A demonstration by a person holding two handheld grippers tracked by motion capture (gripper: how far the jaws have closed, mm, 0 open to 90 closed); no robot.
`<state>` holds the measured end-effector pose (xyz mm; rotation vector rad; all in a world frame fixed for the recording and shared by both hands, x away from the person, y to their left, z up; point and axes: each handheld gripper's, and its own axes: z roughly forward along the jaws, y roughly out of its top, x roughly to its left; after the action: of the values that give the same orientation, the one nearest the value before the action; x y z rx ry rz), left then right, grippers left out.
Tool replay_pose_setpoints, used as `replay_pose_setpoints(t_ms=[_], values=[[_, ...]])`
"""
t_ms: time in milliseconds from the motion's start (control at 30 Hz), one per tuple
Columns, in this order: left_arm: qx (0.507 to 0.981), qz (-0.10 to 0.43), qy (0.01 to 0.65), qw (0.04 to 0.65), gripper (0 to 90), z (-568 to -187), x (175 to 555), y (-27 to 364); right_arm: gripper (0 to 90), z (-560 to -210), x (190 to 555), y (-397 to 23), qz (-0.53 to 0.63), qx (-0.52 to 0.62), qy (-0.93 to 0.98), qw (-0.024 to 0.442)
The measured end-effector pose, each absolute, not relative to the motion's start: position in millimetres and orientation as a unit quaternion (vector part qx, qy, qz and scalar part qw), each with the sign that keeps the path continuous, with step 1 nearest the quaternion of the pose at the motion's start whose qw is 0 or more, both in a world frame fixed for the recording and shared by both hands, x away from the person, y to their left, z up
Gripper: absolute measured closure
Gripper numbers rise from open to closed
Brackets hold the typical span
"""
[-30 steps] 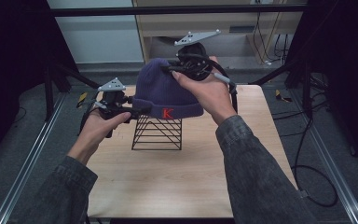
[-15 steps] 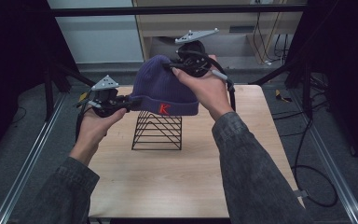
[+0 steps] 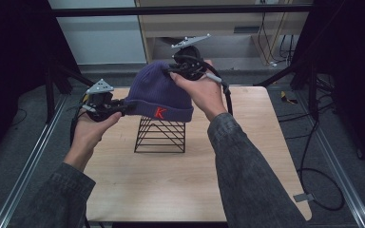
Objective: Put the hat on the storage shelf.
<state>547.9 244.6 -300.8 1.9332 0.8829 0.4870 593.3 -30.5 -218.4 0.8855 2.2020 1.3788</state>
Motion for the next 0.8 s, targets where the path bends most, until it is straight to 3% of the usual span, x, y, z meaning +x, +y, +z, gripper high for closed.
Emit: replay_pose_setpoints(t_ms=[800], values=[[0.792,0.184,0.375,0.445,69.6,-337.3,552.3,246.8,74.2,-243.9,585.4,-22.5,0.465,0.306,0.810,0.185]])
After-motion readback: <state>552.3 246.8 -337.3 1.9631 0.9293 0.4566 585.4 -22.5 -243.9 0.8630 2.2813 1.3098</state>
